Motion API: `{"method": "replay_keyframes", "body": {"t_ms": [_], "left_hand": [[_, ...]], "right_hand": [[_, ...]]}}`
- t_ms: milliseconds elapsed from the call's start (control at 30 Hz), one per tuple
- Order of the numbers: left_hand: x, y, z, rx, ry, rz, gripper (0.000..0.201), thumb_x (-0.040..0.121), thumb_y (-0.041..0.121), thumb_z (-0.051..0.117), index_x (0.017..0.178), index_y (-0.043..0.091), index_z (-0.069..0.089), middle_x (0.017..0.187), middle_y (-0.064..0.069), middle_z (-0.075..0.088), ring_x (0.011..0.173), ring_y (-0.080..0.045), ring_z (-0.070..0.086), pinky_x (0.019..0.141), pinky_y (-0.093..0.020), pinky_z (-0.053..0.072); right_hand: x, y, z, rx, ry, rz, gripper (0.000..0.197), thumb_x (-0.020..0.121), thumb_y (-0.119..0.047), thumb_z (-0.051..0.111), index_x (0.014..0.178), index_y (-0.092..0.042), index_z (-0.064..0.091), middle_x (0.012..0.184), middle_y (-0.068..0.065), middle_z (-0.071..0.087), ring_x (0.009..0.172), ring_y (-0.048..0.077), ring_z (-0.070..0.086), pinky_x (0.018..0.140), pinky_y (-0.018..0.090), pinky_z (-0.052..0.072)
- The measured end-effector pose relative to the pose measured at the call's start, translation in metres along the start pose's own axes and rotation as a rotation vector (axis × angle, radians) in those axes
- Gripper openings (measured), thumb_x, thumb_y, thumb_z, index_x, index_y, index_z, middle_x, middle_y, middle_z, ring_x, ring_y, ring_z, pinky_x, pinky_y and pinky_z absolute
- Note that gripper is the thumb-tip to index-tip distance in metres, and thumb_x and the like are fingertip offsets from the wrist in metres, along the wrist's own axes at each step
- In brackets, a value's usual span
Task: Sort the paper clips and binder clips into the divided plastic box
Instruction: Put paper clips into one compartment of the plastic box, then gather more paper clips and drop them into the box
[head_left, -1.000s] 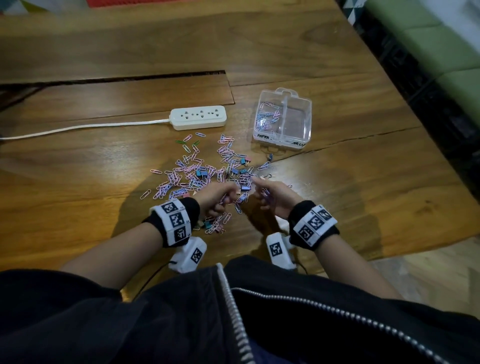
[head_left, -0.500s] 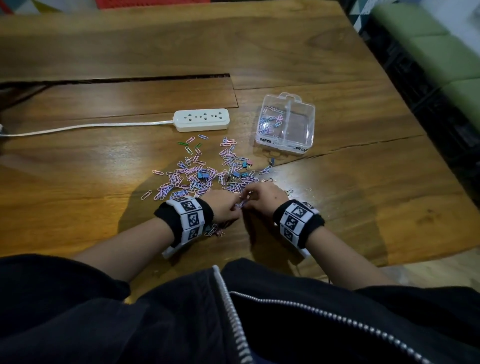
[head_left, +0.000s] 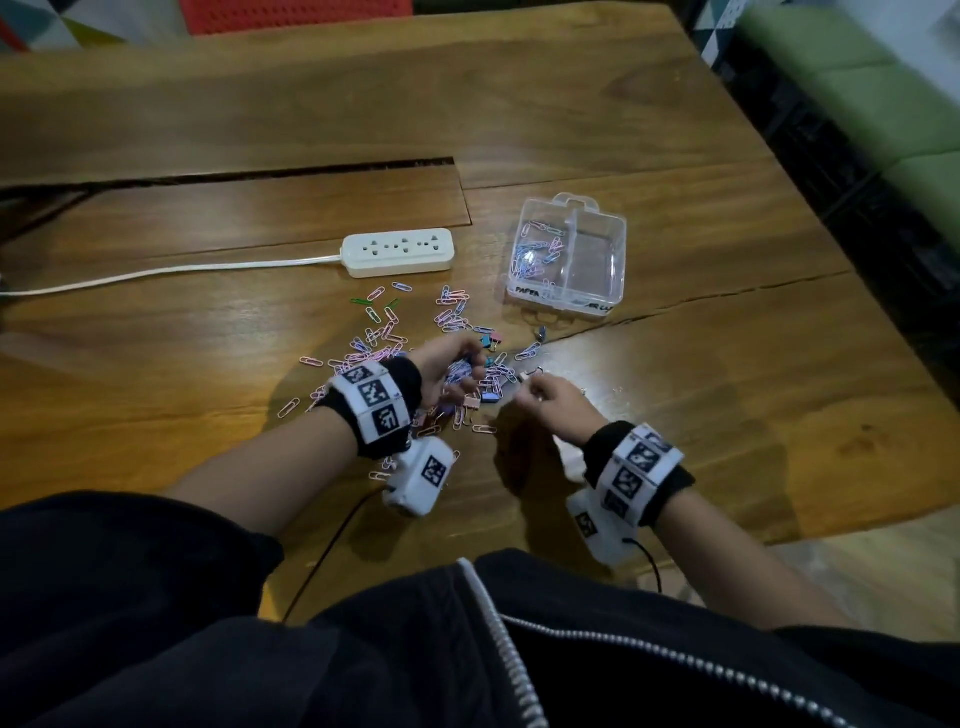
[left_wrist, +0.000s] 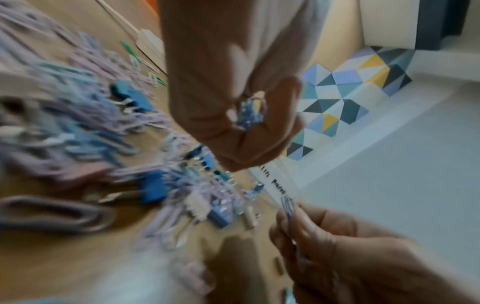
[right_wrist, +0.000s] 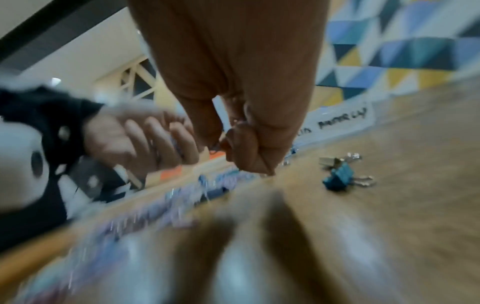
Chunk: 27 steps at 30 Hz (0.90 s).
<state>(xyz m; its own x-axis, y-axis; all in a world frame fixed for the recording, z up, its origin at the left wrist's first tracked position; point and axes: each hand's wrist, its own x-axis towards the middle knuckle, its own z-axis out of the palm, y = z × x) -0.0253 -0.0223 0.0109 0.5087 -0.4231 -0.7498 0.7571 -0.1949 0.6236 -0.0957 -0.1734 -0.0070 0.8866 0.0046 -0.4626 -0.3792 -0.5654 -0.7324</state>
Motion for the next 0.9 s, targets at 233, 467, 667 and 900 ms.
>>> {"method": "replay_keyframes", "body": {"t_ms": [233, 467, 667, 900], "left_hand": [[0.024, 0.08, 0.03, -0.308, 0.019, 0.037, 0.028, 0.096, 0.028, 0.036, 0.092, 0.004, 0.05, 0.069, -0.004, 0.047, 0.057, -0.015, 0.049, 0.043, -0.021, 0.05], [0.061, 0.13, 0.046, -0.394, -0.085, 0.072, 0.093, 0.08, 0.061, 0.043, 0.147, 0.008, 0.008, 0.151, -0.017, 0.019, 0.135, -0.037, 0.028, 0.112, -0.048, 0.024], [0.071, 0.13, 0.047, -0.314, -0.149, 0.119, 0.109, 0.073, 0.073, 0.037, 0.147, 0.008, -0.008, 0.156, -0.015, -0.006, 0.144, -0.034, 0.006, 0.117, -0.05, 0.012], [0.038, 0.102, 0.031, 0.768, 0.279, 0.345, 0.011, 0.09, 0.014, 0.051, 0.089, 0.01, 0.061, 0.083, 0.0, 0.059, 0.067, -0.011, 0.053, 0.051, -0.011, 0.041]], "right_hand": [[0.046, -0.043, -0.074, 0.443, 0.193, 0.006, 0.027, 0.089, 0.0, 0.05, 0.068, -0.016, 0.043, 0.065, 0.0, 0.047, 0.052, 0.009, 0.042, 0.036, 0.013, 0.032], [0.106, -0.074, -0.104, 0.594, 0.275, 0.142, 0.024, 0.088, -0.011, 0.059, 0.067, -0.012, 0.047, 0.067, 0.004, 0.048, 0.053, 0.014, 0.045, 0.05, 0.026, 0.043], [0.111, -0.077, -0.098, 0.55, 0.205, 0.152, 0.026, 0.098, -0.025, 0.038, 0.115, -0.01, 0.052, 0.116, 0.008, 0.053, 0.104, 0.025, 0.052, 0.09, 0.038, 0.043], [0.068, -0.033, -0.065, 0.406, 0.377, -0.032, 0.022, 0.084, 0.001, 0.056, 0.073, -0.017, 0.051, 0.076, -0.002, 0.053, 0.076, 0.017, 0.053, 0.079, 0.033, 0.048]]}}
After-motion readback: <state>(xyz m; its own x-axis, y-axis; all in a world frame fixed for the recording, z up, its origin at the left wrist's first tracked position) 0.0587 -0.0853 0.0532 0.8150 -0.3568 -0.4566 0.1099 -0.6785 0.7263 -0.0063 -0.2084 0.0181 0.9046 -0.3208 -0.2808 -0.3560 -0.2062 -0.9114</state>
